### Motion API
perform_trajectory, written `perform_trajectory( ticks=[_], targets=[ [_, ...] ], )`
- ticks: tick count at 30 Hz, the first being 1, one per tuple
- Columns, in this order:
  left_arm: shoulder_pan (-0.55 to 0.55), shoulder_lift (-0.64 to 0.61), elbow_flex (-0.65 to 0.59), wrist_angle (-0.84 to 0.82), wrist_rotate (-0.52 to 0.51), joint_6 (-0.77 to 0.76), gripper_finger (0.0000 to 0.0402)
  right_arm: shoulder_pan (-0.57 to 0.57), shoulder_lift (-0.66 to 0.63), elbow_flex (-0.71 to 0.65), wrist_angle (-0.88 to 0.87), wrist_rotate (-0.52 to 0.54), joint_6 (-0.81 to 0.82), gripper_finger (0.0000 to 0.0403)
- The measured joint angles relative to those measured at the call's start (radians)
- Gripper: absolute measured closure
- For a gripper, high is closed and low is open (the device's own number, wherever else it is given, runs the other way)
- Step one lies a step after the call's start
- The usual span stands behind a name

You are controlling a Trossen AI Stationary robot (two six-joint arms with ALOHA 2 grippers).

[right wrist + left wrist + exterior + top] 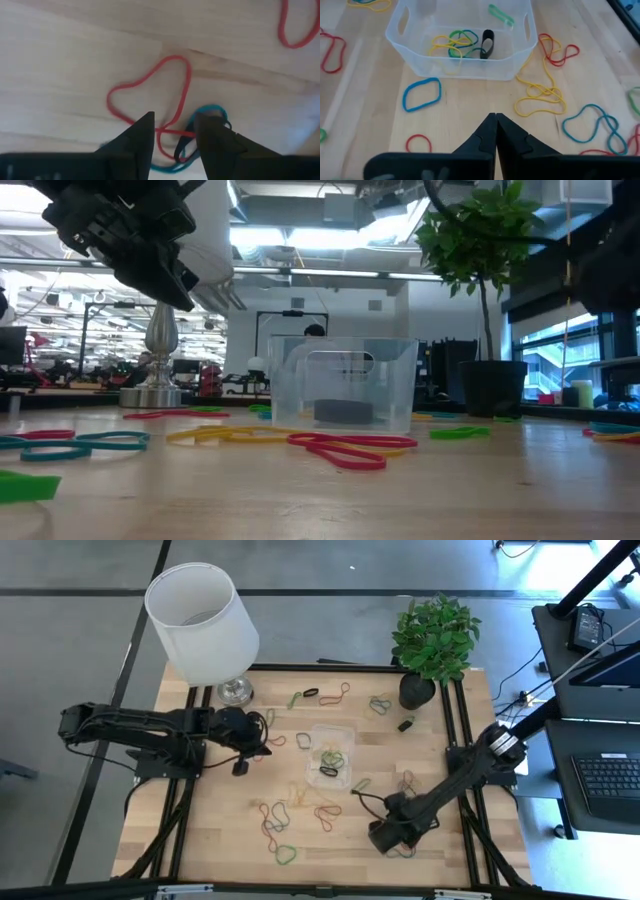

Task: Pick and place rubber bands into bin
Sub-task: Put the red rubber band into the bin

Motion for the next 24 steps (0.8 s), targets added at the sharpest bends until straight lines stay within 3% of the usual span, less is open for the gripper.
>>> perform_trajectory(
  ticks=[9,16,24],
  targets=[
    [0.0,0.0,0.0,0.0,0.034,-0.008,0.04,0.004,0.076,0.003,0.015,-0.001,-0.01,0.028],
    [0.0,0.0,0.0,-0.001,0.034,-0.01,0.04,0.013,0.073,0.002,0.04,0.017,-0.01,0.0387],
    [0.0,0.0,0.0,0.002,0.034,-0.01,0.04,0.025,-0.03,0.079,-0.091,0.077,-0.005,0.0399]
  ],
)
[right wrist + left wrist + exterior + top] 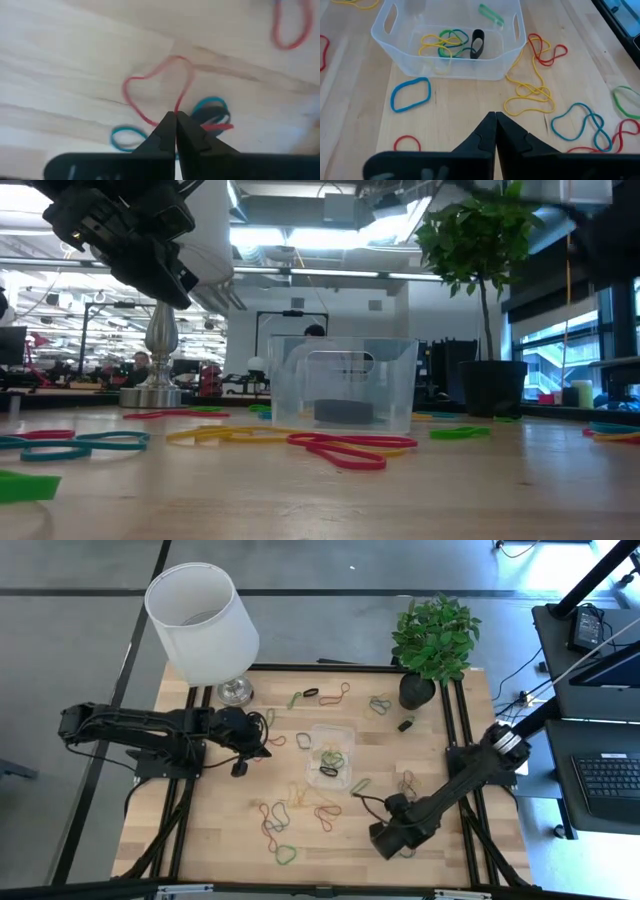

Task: Pick and place rubber bands into bin
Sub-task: Put the red rubber band into the bin

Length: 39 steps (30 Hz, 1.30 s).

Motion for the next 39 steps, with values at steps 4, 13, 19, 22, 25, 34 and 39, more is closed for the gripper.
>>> perform_trajectory(
  ticks=[4,13,19,22,25,34,39],
  targets=[
    [0.0,0.0,0.0,0.001,0.0,0.0,0.0399,-0.001,-0.03,0.122,-0.195,0.036,0.002,0.04],
    [0.0,0.0,0.0,0.002,0.0,0.0,0.0399,-0.004,-0.038,0.424,-0.532,0.155,-0.033,0.0402],
    [0.0,0.0,0.0,0.012,-0.001,0.0,0.04,-0.065,-0.042,0.523,-0.535,0.417,-0.091,0.0402],
    [0.0,0.0,0.0,0.015,-0.001,0.0,0.0399,-0.118,-0.043,0.55,-0.508,0.518,-0.178,0.0403],
    [0.0,0.0,0.0,0.016,-0.001,0.001,0.0398,-0.184,-0.043,0.562,-0.443,0.59,-0.315,0.0403],
    [0.0,0.0,0.0,0.016,-0.004,0.0,0.0397,-0.427,-0.043,0.546,-0.111,0.623,-0.827,0.0403],
    [0.0,0.0,0.0,0.016,-0.004,-0.024,0.0399,-0.542,-0.028,0.541,-0.076,0.623,-1.016,0.0403]
  ],
)
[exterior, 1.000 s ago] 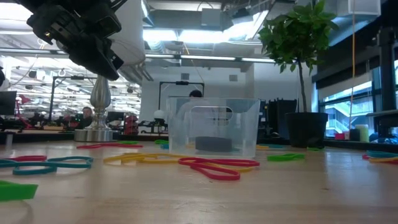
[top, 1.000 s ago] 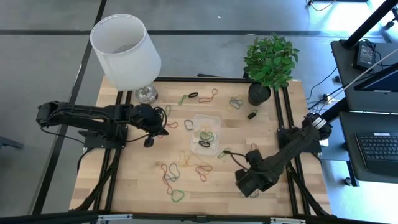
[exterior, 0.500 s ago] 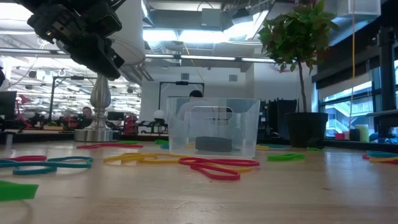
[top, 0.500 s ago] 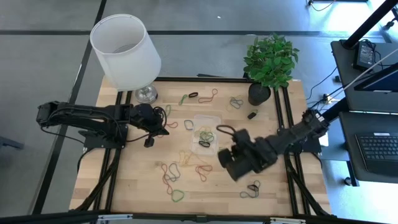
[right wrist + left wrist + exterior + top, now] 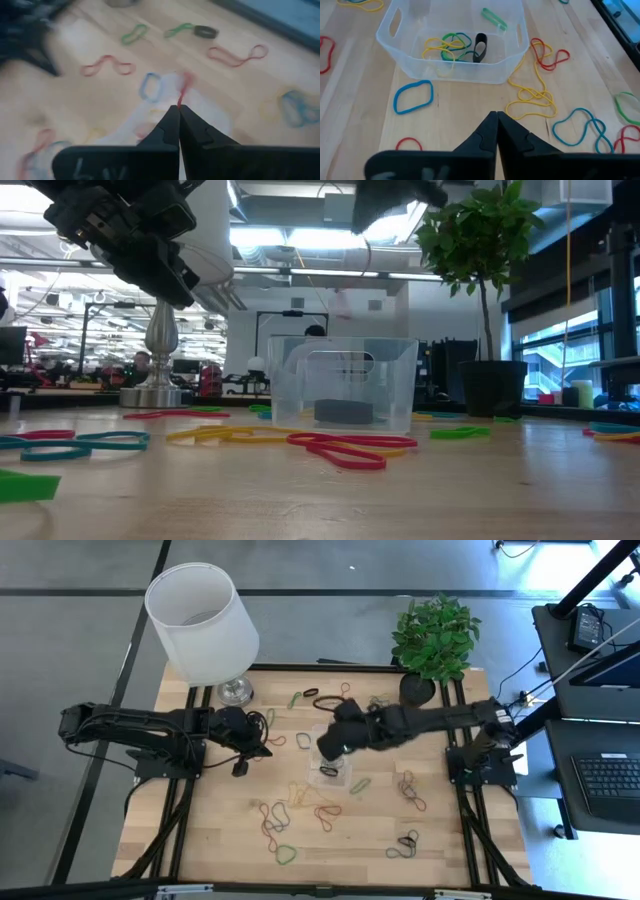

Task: Pick and place rubber bands into bin
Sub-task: Put the red rubber band into the bin, then put the top left black rubber band into the bin

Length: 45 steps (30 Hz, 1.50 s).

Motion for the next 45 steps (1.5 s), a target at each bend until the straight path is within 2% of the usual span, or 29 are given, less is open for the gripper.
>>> perform_trajectory(
  ticks=[5,10,17,24,29,39,45],
  targets=[
    [0.0,0.0,0.0,0.0,0.0,-0.001,0.0398,-0.085,0.047,0.0,-0.002,-0.081,-0.08,0.0403],
    [0.0,0.0,0.0,0.0,-0.001,-0.001,0.0397,-0.106,0.137,0.0,-0.008,-0.176,-0.119,0.0403],
    [-0.001,0.0,0.0,-0.001,-0.001,-0.001,0.0399,-0.108,0.25,-0.001,-0.025,-0.237,-0.141,0.0403],
    [-0.001,0.0,0.0,0.0,-0.002,-0.001,0.0398,-0.107,0.307,-0.001,-0.039,-0.239,-0.141,0.04],
    [0.0,0.0,0.0,0.0,-0.007,-0.001,0.0399,-0.108,0.318,-0.001,-0.043,-0.239,-0.145,0.0376],
    [0.0,0.0,0.0,0.0,-0.007,-0.001,0.04,-0.108,0.318,-0.001,-0.089,-0.239,-0.142,0.0297],
    [0.0,0.0,0.0,0.0,-0.007,-0.001,0.0396,-0.108,0.317,-0.001,-0.095,-0.251,-0.172,0.0274]
  ],
)
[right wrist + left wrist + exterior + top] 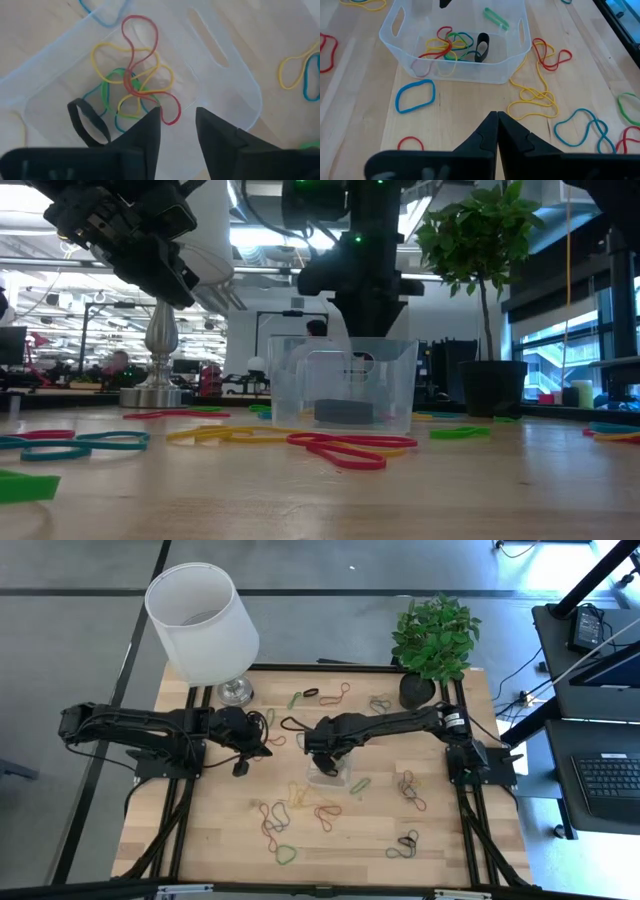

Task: Pick and place rubber bands into bin
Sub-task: Put the top left black rubber band into the bin

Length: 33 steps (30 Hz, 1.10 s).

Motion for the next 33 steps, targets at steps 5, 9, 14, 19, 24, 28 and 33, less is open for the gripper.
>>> perform_trajectory(
  ticks=[5,9,14,19,24,28,33],
  targets=[
    [0.0,0.0,0.0,0.0,-0.001,0.0,0.04,0.01,-0.04,0.0,-0.001,-0.01,-0.067,0.027],
    [0.0,0.0,0.0,0.001,-0.001,0.0,0.0399,0.028,-0.13,0.0,0.002,-0.026,-0.14,0.0277],
    [0.0,0.0,0.0,0.041,-0.002,-0.001,0.04,0.047,-0.26,-0.037,0.022,-0.022,-0.242,0.0307],
    [0.0,0.001,0.024,0.104,-0.125,-0.046,0.0399,0.06,-0.474,-0.312,0.127,-0.022,-0.211,0.0332],
    [0.001,0.042,0.116,0.106,-0.26,-0.061,0.04,0.098,-0.77,-0.689,0.351,-0.022,-0.116,0.0348],
    [0.02,0.142,0.219,0.104,-0.334,-0.062,0.0399,0.128,-1.004,-0.947,0.539,-0.023,-0.099,0.0353],
    [0.076,0.32,0.37,0.093,-0.341,-0.062,0.04,0.13,-1.235,-1.229,0.795,-0.022,-0.147,0.0353]
  ],
)
